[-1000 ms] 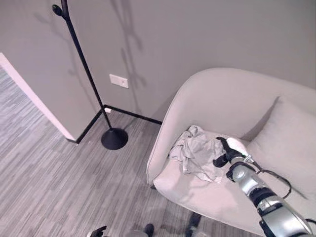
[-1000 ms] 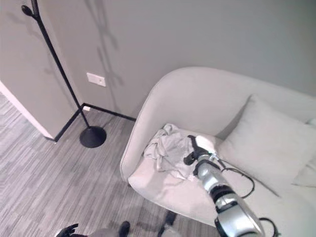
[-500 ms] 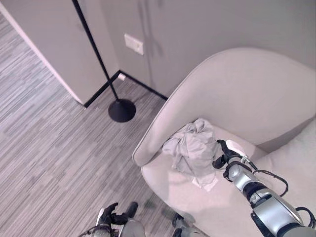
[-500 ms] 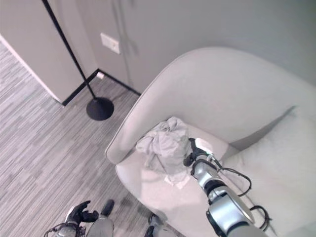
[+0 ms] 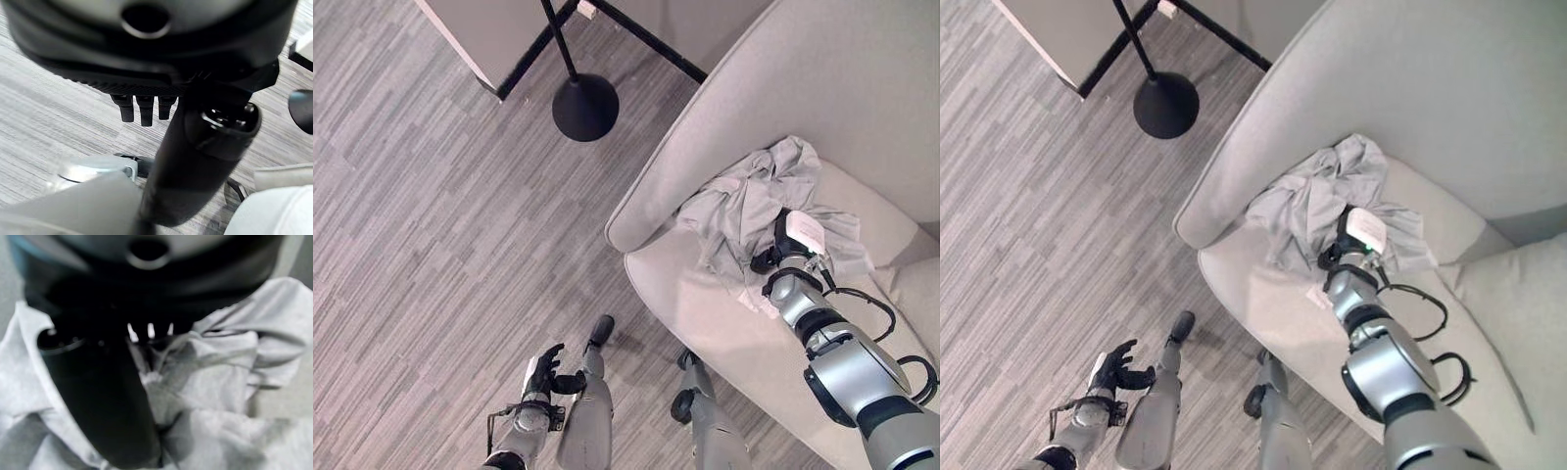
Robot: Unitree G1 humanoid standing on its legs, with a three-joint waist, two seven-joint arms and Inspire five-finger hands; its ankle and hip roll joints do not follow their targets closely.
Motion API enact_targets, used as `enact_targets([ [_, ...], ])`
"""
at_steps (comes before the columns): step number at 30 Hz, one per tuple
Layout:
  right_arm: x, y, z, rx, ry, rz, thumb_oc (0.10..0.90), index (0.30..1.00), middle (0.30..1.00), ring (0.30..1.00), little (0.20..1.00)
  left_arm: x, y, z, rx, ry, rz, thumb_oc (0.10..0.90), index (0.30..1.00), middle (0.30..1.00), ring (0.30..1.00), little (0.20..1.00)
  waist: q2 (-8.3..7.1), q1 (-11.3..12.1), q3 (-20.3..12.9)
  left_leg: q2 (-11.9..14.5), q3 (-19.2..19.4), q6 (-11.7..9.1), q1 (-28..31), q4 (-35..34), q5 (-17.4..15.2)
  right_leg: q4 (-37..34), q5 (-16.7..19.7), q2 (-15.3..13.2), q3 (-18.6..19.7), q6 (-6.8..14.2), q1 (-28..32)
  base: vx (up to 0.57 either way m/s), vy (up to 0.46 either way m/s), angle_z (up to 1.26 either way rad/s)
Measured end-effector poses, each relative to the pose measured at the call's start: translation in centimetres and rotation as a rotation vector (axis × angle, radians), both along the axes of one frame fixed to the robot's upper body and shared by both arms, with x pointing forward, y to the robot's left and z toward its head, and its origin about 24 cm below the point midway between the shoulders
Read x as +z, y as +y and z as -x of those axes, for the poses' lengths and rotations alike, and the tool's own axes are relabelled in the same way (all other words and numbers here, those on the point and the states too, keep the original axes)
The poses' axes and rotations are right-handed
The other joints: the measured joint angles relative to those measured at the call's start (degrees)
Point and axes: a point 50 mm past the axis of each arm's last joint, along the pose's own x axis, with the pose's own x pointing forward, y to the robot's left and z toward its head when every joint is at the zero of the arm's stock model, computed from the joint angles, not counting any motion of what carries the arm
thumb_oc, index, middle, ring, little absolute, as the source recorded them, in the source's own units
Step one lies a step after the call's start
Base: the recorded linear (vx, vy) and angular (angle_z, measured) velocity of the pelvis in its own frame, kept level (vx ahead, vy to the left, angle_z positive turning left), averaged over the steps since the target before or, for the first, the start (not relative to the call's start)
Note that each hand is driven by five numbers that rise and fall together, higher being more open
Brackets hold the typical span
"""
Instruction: Hang the clothes on the sofa on the clothes rack.
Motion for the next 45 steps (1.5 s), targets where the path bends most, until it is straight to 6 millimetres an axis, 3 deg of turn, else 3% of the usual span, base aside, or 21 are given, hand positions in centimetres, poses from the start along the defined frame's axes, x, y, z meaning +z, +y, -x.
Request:
enact_targets([
  [4,0.7,-0.2,-0.3,-0.013,-0.01,0.023,0.4,0.3,0.3,0.3,0.3,0.6,-1.2,-0.7,-0.106,-0.036,-0.031,0.8,0.9,0.9,0.9,0.9,0.08,0.16,-0.49,0.03,-0.2,-0.11,0.38,0.04,0.14,0.01,0.3,0.08,-0.03,-0.29,0.45,0.01,0.009,0.0],
  [9,-0.4,-0.7,0.4,-0.024,0.034,-0.007,0.4,0.3,0.3,0.3,0.3,-0.1,-1.8,-0.1,-0.117,0.002,-0.039,0.8,0.9,0.9,0.9,0.9,0.97,0.1,-4.04,-0.42,-0.19,0.26,1.14,-0.02,0.06,0.03,0.73,-0.34,0.03,-0.78,1.16,0.03,0.033,0.02],
  [12,-1.5,-0.2,0.8,0.025,0.071,-0.028,0.4,0.3,0.3,0.3,0.3,-0.1,-1.3,0.0,-0.076,0.005,-0.046,0.8,0.9,0.9,0.9,0.9,1.29,-0.99,-4.94,-0.87,0.33,0.78,2.94,-0.04,-0.28,0.05,0.77,-0.91,0.33,-0.67,2.72,0.04,0.053,-0.06],
  [14,-2.4,1.7,1.1,0.114,0.064,-0.087,0.4,0.3,0.3,0.3,0.3,0.0,-0.2,0.0,-0.026,-0.007,-0.067,0.8,0.9,0.9,0.9,0.9,0.1,-2.67,-6.36,-1.08,2.4,1.53,4.85,-0.07,-0.8,0.05,1.04,-1.29,2.62,-0.09,3.48,0.07,0.053,-0.26],
  [15,-1.6,2.9,1.0,0.185,0.033,-0.097,0.4,0.3,0.3,0.3,0.3,0.0,0.3,0.3,0.01,-0.004,-0.063,0.8,0.9,0.9,0.9,0.9,0.08,-4.5,-6.36,-1.24,2.6,1.67,5.65,-0.08,-0.9,0.05,0.97,-1.3,2.81,0.15,4.27,0.07,0.057,-0.3],
  [17,1.3,4.0,2.3,0.347,-0.117,-0.091,0.4,0.3,0.3,0.3,0.3,-0.2,1.3,1.2,0.077,0.0,-0.048,0.8,0.9,0.9,0.9,0.9,-0.68,-5.66,-6.18,-1.06,4.92,2.09,10.09,-1.54,-1.12,0.04,1.01,-1.39,4.94,0.53,6.59,0.07,0.021,-0.42],
  [19,3.2,4.1,2.6,0.411,-0.18,-0.029,0.4,0.3,0.3,0.3,0.3,-0.4,1.9,2.4,0.079,0.017,-0.058,0.8,0.9,0.9,0.9,0.9,-0.81,-7.87,-6.31,-0.72,5.87,2.58,14.91,-2.88,-1.48,0.02,0.13,-0.99,5.81,1.53,10.38,0.07,0.01,-0.31],
  [20,3.9,3.3,3.0,0.404,-0.206,0.002,0.4,0.3,0.3,0.3,0.3,-0.3,2.2,2.7,0.072,0.012,-0.07,0.8,0.9,0.9,0.9,0.9,-1.3,-8.02,-7.13,-0.54,6.34,2.65,16.61,-3.82,-1.54,0.0,-0.94,-0.93,6.37,2.35,11.4,0.07,-0.008,-0.21],
  [24,7.4,-1.3,4.5,0.296,-0.299,0.092,0.4,0.3,0.3,0.3,0.3,1.2,4.3,2.8,0.045,-0.037,-0.077,0.8,0.9,0.9,0.9,0.9,-4.01,-9.58,-11.79,0.24,8.47,3.11,21.08,-4.49,-2.27,-0.02,-1.38,-0.16,8.1,2.41,14.27,0.09,-0.021,-0.21],
  [28,9.2,-1.7,5.2,0.31,-0.353,0.125,0.4,0.3,0.3,0.3,0.3,3.3,4.6,2.2,0.025,-0.147,-0.055,0.8,0.9,0.9,0.9,0.9,-1.93,-9.6,-14.41,0.72,8.76,3.2,23.15,-4.52,-3.05,-0.04,-1.68,0.32,8.24,2.15,16.28,0.04,-0.023,-0.1],
  [33,12.6,1.6,5.7,0.47,-0.481,0.134,0.4,0.3,0.3,0.3,0.3,7.6,5.4,0.1,0.032,-0.347,-0.042,0.8,0.9,0.9,0.9,0.9,0.28,-9.16,-15.8,1.79,10.66,3.0,26.58,-4.53,-3.98,-0.04,-1.96,1.67,9.83,1.93,18.6,0.03,-0.052,-0.21],
  [36,15.0,3.2,5.9,0.559,-0.572,0.111,0.4,0.3,0.3,0.3,0.3,11.1,5.8,-1.5,0.044,-0.508,-0.121,0.8,0.9,0.9,0.9,0.9,-0.12,-9.23,-16.06,2.51,11.72,2.74,27.44,-4.52,-4.1,-0.04,-2.36,2.57,10.95,1.88,18.76,0.02,-0.08,-0.17],
  [40,16.5,4.9,6.8,0.669,-0.646,0.052,0.4,0.3,0.3,0.3,0.3,15.2,6.6,-4.0,0.166,-0.719,-0.264,0.8,0.9,0.9,0.9,0.9,-0.64,-9.9,-16.37,4.28,12.36,2.12,28.46,-4.52,-4.43,-0.05,-2.73,4.47,11.22,1.23,19.36,0.02,-0.072,-0.1],
  [42,17.2,5.6,6.9,0.715,-0.673,0.026,0.4,0.3,0.3,0.3,0.3,16.2,6.0,-4.9,0.212,-0.786,-0.25,0.8,0.9,0.9,0.9,0.9,-0.81,-10.2,-16.48,4.33,12.51,2.03,28.48,-4.53,-4.43,-0.04,-2.75,4.78,11.3,1.17,19.31,0.0,-0.052,-0.13],
  [43,18.1,6.6,6.8,0.76,-0.701,-0.009,0.4,0.3,0.3,0.3,0.3,16.5,5.5,-5.1,0.218,-0.816,-0.237,0.8,0.9,0.9,0.9,0.9,-0.94,-11.89,-16.56,4.42,13.27,1.91,28.81,-4.53,-4.53,-0.03,-2.64,5.07,12.04,0.99,19.14,-0.01,-0.04,-0.31],
  [45,18.8,8.0,6.7,0.824,-0.718,-0.04,0.4,0.3,0.3,0.3,0.3,16.5,4.9,-5.3,0.238,-0.829,-0.209,0.8,0.9,0.9,0.9,0.9,-1.46,-12.53,-16.92,4.4,15.29,1.68,29.36,-4.51,-4.77,-0.04,-2.27,5.45,13.64,0.54,18.42,0.01,-0.027,-0.49],
])
